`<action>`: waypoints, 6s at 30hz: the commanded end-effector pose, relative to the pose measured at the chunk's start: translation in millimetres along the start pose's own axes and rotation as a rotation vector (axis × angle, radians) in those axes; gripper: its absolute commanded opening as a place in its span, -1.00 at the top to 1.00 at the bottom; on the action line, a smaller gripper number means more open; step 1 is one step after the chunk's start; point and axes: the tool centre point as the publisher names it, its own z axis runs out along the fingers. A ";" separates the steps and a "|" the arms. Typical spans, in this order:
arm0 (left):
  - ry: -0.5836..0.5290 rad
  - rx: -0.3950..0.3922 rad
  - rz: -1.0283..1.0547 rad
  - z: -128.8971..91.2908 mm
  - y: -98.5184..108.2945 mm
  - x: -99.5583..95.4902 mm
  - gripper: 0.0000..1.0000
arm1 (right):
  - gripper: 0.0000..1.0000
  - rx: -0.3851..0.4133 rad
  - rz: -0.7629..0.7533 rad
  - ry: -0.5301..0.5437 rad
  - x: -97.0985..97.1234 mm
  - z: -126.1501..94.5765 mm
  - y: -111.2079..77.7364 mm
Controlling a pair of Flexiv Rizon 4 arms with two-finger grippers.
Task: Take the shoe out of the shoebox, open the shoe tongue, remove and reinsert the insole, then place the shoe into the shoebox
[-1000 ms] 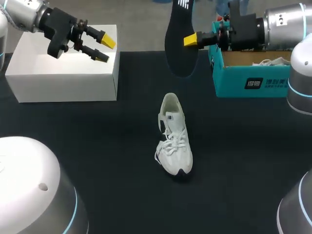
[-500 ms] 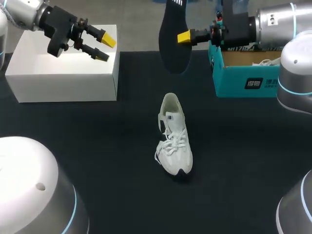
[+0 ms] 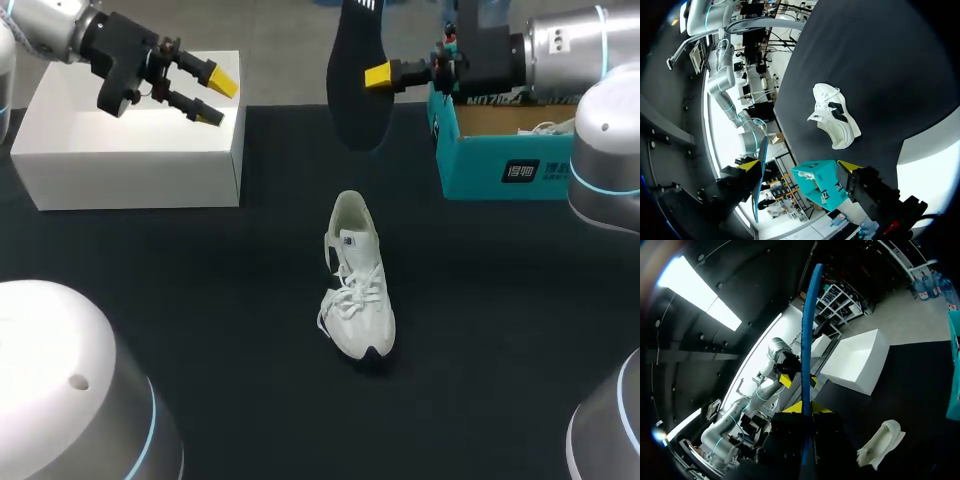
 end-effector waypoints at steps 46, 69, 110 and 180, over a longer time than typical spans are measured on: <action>0.003 0.002 0.001 -0.5 -0.1 -0.6 -1.00 | 1.00 -0.058 -0.387 -0.126 -121.4 54.4 -24.3; 0.003 0.002 0.001 -0.5 -0.1 -0.6 -1.00 | 1.00 0.030 -0.301 -0.020 -141.0 48.6 -60.7; 0.003 0.002 0.001 -0.5 -0.1 -0.6 -1.00 | 1.00 0.027 -0.273 -0.053 -168.3 30.8 -112.6; 0.003 0.002 0.001 -0.5 -0.1 -0.6 -1.00 | 1.00 0.005 -0.304 0.048 -165.6 72.6 -111.3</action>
